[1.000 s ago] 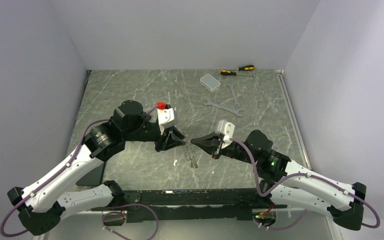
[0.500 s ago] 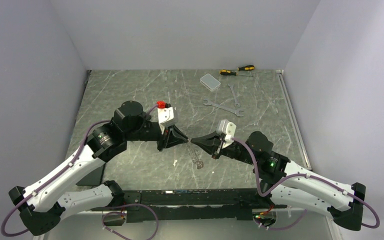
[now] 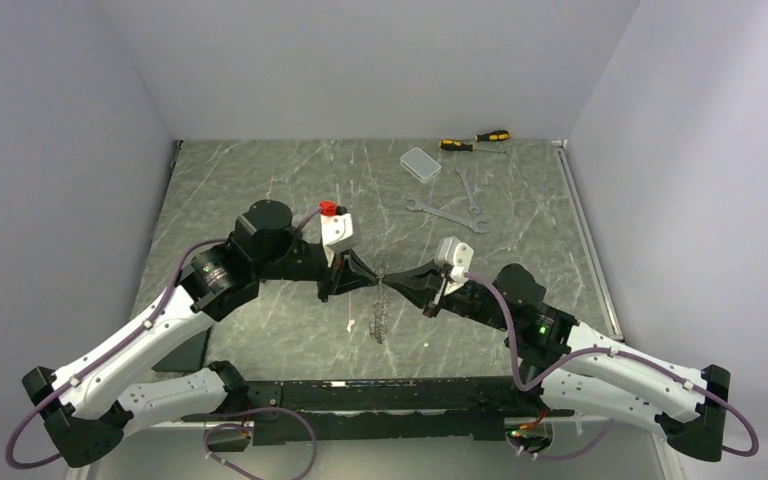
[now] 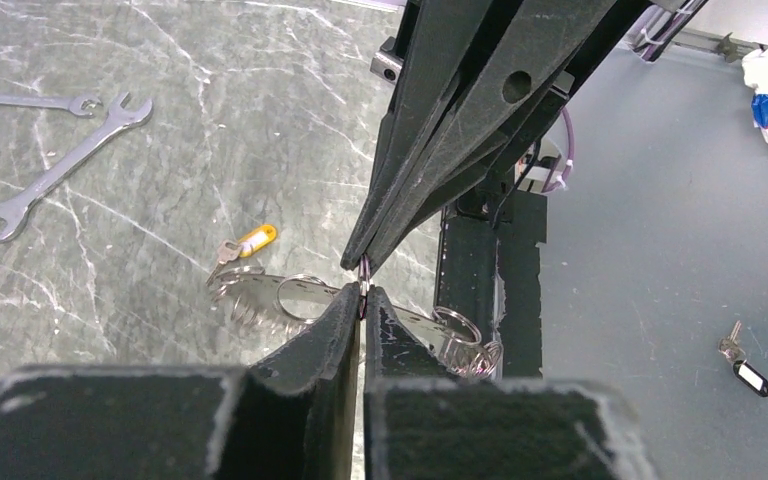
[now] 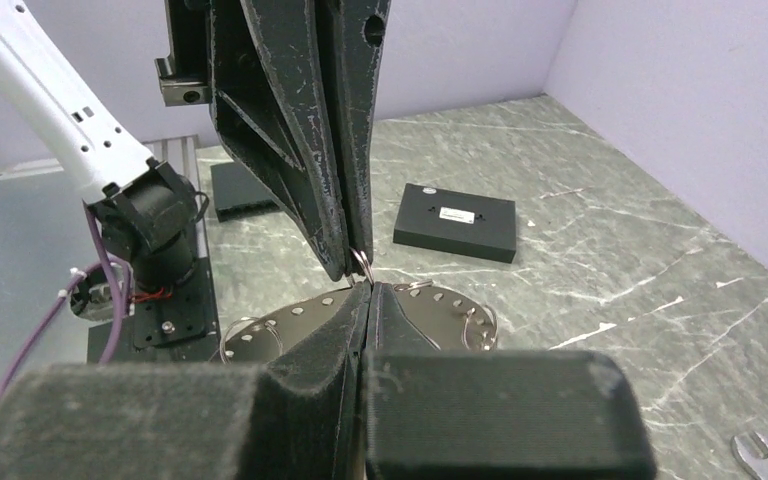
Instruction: Put the keys on the keyring
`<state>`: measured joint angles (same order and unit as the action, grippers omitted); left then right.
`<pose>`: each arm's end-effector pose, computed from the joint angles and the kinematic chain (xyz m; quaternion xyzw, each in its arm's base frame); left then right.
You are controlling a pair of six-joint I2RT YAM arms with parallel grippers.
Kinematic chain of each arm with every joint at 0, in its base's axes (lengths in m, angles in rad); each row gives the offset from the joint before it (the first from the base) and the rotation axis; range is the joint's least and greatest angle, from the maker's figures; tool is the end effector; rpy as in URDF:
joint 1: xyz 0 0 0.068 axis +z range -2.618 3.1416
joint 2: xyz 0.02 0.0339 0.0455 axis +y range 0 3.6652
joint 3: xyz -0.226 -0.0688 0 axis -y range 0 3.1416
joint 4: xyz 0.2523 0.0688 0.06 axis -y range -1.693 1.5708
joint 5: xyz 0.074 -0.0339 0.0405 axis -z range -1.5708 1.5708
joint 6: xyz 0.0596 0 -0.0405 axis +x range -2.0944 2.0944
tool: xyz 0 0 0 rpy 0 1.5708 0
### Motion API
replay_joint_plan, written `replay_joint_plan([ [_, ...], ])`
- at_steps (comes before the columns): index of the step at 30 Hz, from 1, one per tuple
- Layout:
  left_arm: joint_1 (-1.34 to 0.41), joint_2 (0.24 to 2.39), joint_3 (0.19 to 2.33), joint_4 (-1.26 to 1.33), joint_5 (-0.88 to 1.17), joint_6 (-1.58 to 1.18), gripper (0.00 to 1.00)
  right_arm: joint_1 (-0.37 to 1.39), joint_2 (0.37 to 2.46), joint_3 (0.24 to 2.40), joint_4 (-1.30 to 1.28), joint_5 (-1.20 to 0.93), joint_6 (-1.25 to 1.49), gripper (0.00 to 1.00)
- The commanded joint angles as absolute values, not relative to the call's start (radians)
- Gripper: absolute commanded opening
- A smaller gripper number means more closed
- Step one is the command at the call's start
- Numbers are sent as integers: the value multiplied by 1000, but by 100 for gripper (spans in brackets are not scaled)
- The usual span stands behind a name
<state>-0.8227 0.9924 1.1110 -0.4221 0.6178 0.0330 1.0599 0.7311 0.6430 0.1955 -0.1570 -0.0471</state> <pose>0.1494 -0.2118 0.3555 0.4823 0.6238 -0.4431 0.4264 0.1094 0.2143 0.3162 -0.3998 0.5360 0.4056 0.6232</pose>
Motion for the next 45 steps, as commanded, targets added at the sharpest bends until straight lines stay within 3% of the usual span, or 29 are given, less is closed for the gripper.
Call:
replay_joint_plan([
  [1,-827,999,1114,-378,646,19,7,1063,715,650,325,-148,-22,0],
  [5,-827,997,1108,-370,641,13,0,1063,715,642,346,-146,-11,0],
  [9,-826,993,1102,-361,621,7,0,1063,714,633,368,-140,-2,0],
  [13,-827,986,1103,-365,596,6,25,1062,719,628,371,-136,-2,0],
  [18,-827,960,1088,-357,569,-34,34,1063,714,619,387,-121,31,0],
  [27,-826,939,1074,-345,555,-43,19,1063,726,617,407,-126,50,0],
  [36,-826,940,1066,-324,565,-47,21,1063,738,621,409,-142,54,0],
  [45,-827,943,1067,-324,572,-42,10,1063,741,622,404,-148,56,0],
])
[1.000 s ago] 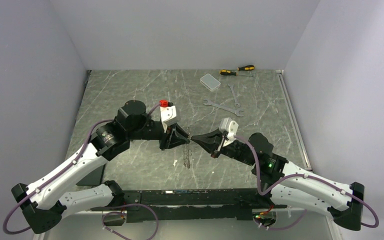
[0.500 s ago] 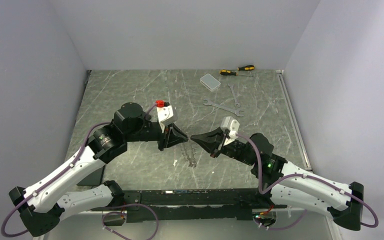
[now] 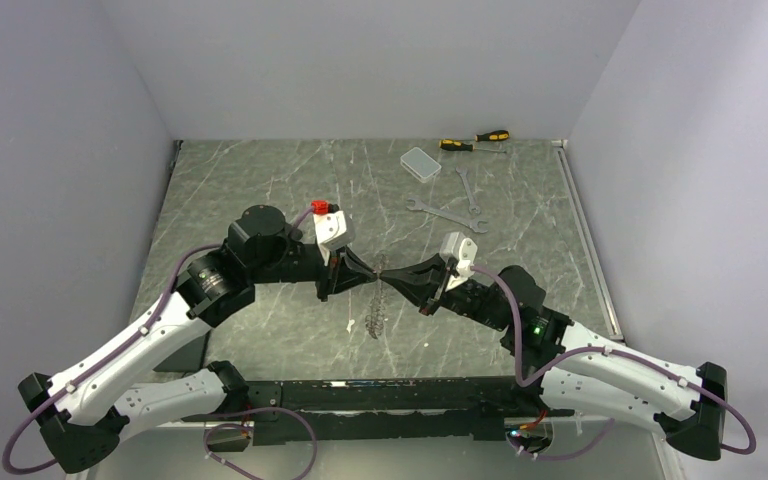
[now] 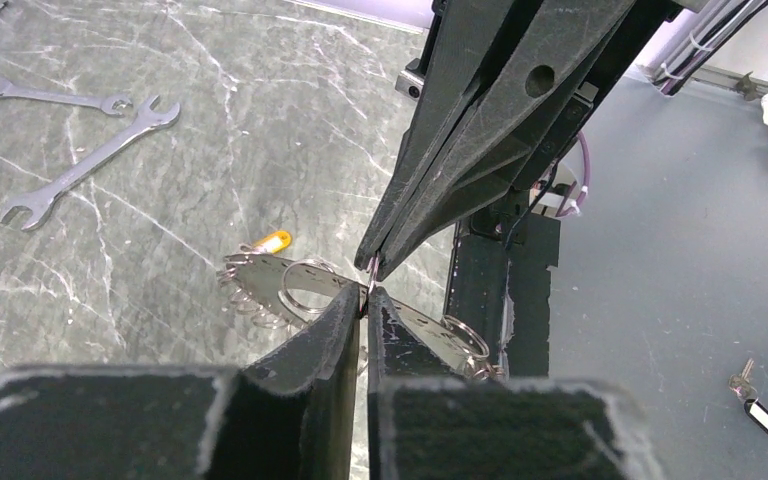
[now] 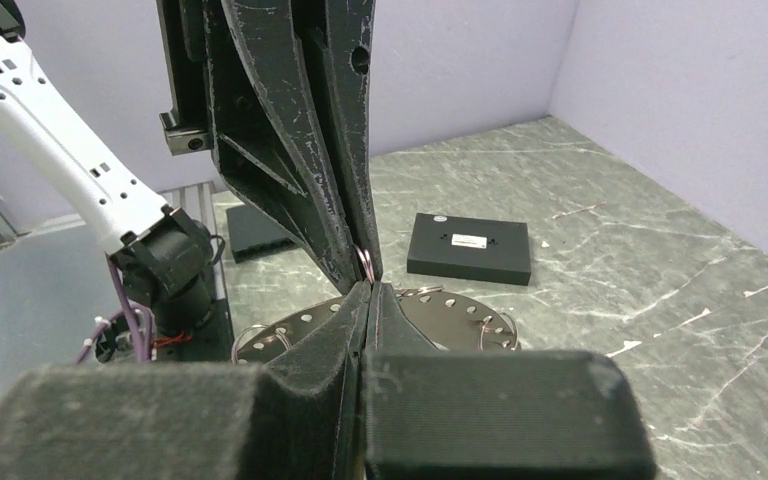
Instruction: Put the keys on the keyring
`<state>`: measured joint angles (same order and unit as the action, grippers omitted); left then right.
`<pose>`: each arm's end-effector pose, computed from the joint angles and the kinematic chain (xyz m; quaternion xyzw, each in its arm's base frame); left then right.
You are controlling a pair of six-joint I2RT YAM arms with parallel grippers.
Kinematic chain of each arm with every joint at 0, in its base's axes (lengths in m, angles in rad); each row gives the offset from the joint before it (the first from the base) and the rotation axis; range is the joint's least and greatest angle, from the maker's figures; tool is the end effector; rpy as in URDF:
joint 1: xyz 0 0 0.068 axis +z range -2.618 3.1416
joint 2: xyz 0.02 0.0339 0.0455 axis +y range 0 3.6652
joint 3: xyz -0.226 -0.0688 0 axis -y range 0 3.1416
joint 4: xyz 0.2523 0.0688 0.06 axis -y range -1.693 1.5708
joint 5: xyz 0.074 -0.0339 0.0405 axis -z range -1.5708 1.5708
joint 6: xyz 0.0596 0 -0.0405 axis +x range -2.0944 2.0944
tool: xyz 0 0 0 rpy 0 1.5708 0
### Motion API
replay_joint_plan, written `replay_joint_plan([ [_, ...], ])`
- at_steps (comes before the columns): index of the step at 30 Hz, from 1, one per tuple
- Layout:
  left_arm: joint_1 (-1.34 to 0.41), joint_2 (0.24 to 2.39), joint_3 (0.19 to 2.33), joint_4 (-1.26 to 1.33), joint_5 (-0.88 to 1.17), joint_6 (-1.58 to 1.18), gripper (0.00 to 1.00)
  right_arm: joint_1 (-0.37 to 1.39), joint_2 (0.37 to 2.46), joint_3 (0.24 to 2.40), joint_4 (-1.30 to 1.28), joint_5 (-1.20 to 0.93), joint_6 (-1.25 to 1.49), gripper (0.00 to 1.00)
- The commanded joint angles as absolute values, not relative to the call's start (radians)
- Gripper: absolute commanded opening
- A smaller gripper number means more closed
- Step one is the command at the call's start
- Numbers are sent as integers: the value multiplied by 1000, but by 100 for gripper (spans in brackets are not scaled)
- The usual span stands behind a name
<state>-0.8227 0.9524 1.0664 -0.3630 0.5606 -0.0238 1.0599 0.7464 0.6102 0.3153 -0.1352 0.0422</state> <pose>0.1492 -0.2073 0.3553 0.4515 0.6329 -0.4414 0.4481 0.1119 0.2160 0.3158 -0.3569 0.5333 0.4378 0.6297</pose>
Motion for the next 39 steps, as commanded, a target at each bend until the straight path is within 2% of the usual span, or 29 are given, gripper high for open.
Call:
replay_joint_plan([
  [1,-827,943,1066,-322,574,-42,9,1062,742,623,403,-149,56,0],
  [5,-827,945,1064,-319,581,-35,0,1063,742,618,406,-147,58,0],
  [8,-826,936,1048,-305,583,-24,0,1063,749,630,382,-134,65,0],
  [10,-827,924,1033,-300,569,7,0,1062,755,641,356,-103,81,14],
  [13,-826,894,1006,-288,539,84,0,1063,747,637,335,-58,92,46],
  [14,-826,887,1001,-292,528,105,0,1063,742,633,327,-42,98,54],
  [18,-827,868,988,-308,519,208,0,1063,713,619,277,48,117,70],
  [19,-827,864,979,-304,516,229,0,1062,705,618,259,73,121,77],
  [25,-827,819,871,-286,464,479,0,1062,665,598,112,339,189,83],
  [29,-827,769,759,-222,455,623,0,1047,688,601,-73,517,326,84],
  [35,-825,798,672,-106,337,600,0,1034,720,610,-251,602,540,83],
  [39,-824,790,620,-32,389,577,0,1032,732,601,-305,637,672,82],
])
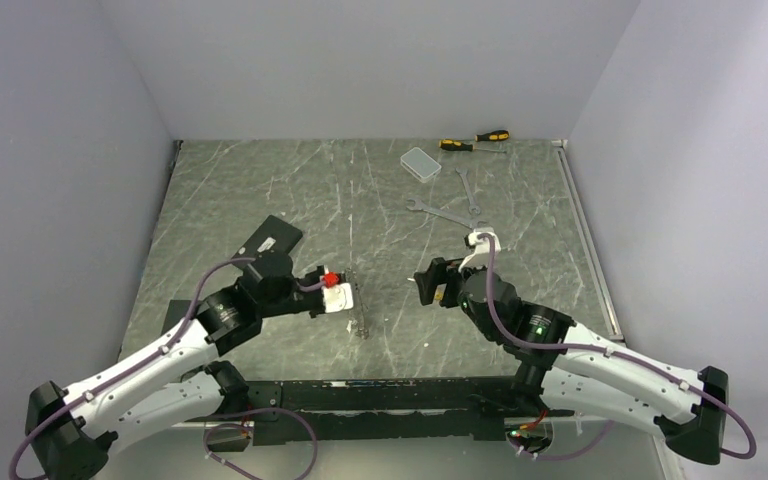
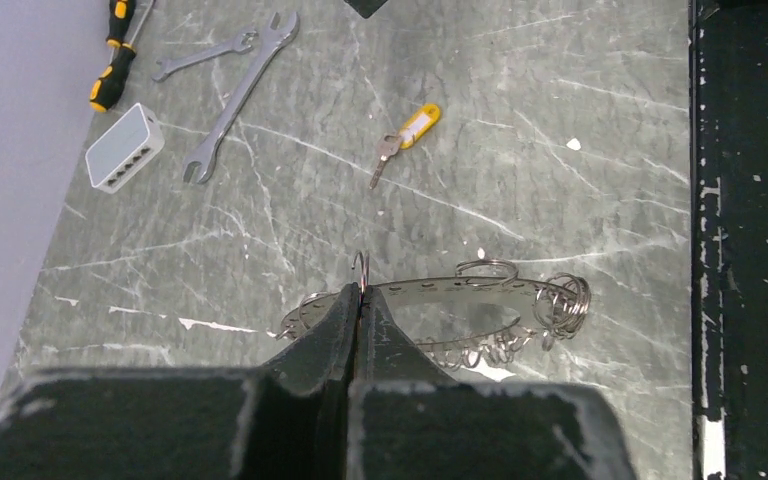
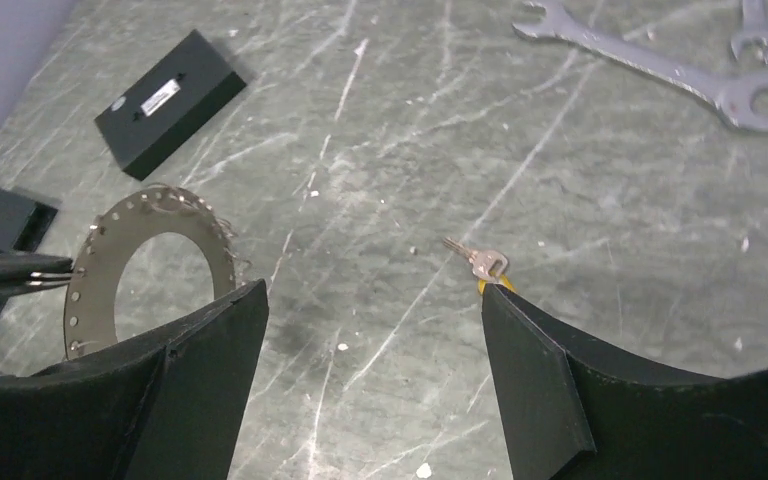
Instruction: Put the keys on the keyring
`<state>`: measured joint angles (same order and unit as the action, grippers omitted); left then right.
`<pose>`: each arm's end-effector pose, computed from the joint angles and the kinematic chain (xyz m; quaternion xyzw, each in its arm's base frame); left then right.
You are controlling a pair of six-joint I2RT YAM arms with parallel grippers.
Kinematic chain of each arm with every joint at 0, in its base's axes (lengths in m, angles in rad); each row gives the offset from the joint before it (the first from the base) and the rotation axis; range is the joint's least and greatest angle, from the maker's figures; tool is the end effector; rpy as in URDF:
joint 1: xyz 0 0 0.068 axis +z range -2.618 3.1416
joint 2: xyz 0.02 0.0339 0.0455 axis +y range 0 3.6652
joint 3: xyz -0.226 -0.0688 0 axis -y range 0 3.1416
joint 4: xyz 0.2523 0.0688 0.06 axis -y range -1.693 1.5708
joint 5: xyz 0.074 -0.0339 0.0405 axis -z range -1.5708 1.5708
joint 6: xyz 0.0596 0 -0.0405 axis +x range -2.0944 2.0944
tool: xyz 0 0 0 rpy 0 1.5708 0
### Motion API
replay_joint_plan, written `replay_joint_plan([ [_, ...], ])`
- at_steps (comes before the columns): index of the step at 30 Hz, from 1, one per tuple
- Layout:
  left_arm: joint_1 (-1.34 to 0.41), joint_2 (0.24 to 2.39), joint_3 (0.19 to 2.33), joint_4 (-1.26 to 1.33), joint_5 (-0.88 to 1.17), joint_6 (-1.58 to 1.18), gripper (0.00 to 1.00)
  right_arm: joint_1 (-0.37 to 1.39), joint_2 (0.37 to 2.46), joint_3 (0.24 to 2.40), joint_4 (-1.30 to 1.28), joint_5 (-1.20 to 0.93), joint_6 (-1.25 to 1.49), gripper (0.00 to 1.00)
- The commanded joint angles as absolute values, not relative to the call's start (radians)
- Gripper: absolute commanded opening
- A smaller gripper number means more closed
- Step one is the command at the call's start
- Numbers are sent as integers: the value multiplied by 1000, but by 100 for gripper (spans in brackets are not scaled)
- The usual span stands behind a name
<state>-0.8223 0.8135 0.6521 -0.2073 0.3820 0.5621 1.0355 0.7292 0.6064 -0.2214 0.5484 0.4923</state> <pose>0.1498 -0.1939 0.2498 0.5995 0.5549 -0.2273 0.5302 0.1424 0.1792 0.2506 -0.0610 0.8002 0.2234 0.5533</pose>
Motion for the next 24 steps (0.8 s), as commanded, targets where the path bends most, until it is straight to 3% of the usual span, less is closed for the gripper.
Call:
replay_joint_plan([
  [1,-824,779,597,-12,402,595,0,1032,735,596,-307,638,691,81],
  [11,-830,587,451,48,531,783,0,1018,869,661,-390,626,863,76],
  [14,-831,543,435,51,541,772,0,935,961,710,-414,481,920,73],
  [18,-832,546,433,68,565,737,0,818,1080,783,-435,299,954,61],
  [24,-832,577,433,133,600,684,0,811,1268,903,-499,248,947,63],
])
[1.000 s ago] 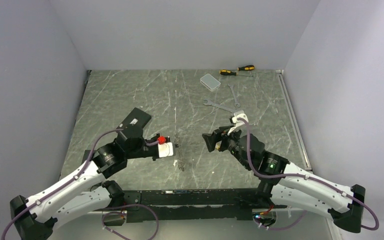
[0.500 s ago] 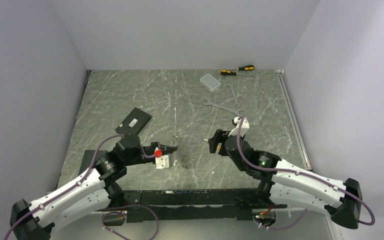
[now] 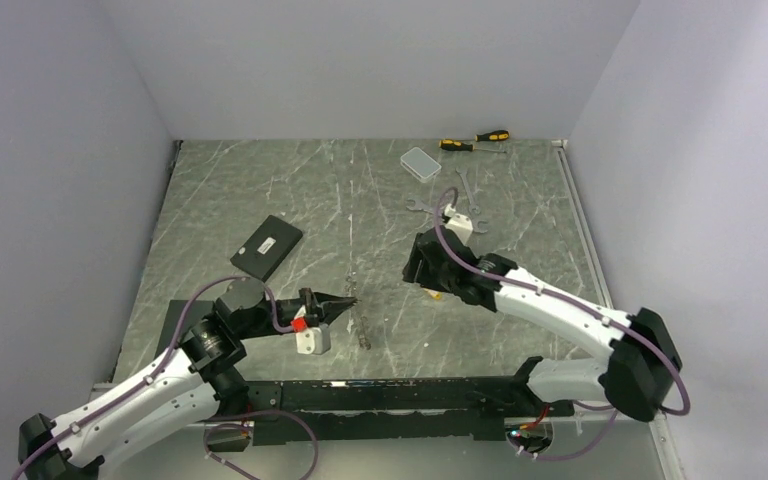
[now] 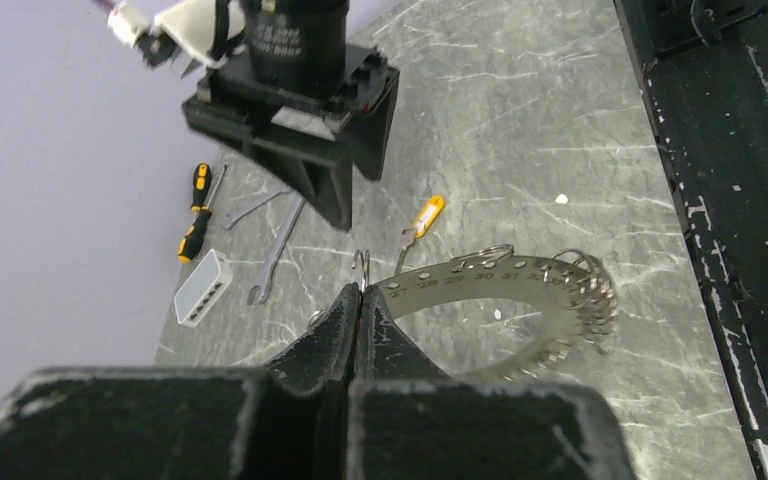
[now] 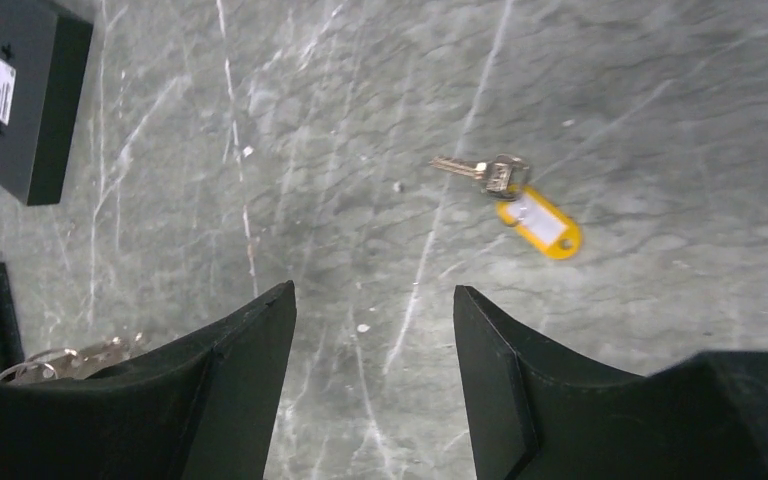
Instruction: Put the keys on the keyring
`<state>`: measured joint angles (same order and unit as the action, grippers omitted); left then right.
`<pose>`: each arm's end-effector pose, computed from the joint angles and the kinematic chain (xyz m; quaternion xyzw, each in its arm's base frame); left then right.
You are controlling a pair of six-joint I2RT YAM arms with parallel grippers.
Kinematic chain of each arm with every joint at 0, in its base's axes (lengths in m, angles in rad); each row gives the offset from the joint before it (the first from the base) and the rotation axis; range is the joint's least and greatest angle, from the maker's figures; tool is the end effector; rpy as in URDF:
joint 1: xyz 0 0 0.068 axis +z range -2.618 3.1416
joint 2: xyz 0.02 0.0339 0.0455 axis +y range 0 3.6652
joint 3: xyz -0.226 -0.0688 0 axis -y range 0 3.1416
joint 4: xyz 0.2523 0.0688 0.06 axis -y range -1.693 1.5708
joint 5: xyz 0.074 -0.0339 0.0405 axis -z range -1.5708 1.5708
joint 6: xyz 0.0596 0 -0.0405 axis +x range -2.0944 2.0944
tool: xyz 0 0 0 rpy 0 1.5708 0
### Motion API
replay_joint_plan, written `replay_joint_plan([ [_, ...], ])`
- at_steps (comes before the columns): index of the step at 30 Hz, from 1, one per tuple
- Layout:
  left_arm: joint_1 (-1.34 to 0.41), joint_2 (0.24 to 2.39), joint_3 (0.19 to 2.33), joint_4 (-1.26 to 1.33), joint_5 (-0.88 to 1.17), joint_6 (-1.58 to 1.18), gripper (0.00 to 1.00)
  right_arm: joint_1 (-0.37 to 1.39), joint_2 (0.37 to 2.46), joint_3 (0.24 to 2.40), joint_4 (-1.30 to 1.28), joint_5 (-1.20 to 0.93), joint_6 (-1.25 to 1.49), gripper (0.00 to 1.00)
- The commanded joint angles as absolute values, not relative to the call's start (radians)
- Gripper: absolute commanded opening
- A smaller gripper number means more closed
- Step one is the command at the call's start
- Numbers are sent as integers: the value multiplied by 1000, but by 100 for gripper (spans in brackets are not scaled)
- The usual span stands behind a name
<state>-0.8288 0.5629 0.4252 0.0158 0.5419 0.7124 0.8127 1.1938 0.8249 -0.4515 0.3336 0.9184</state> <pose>0.1200 -0.1764 0.2437 0.6299 0.3942 -0.2372 0.6258 0.2085 0.1918 0.1933 0.1092 0.9130 0.1750 0.3519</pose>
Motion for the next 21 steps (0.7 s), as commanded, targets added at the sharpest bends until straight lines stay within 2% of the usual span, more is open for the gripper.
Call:
replay_joint_plan([
  [1,-833,581,432,136,613,678,0,810,1290,906,-501,242,954,62],
  [5,-832,585,432,138,646,664,0,807,1335,899,-502,244,989,56],
  [11,-833,578,434,121,648,679,0,776,1396,876,-469,223,946,40],
  [21,-832,588,445,103,670,677,0,712,1460,842,-421,187,911,40],
])
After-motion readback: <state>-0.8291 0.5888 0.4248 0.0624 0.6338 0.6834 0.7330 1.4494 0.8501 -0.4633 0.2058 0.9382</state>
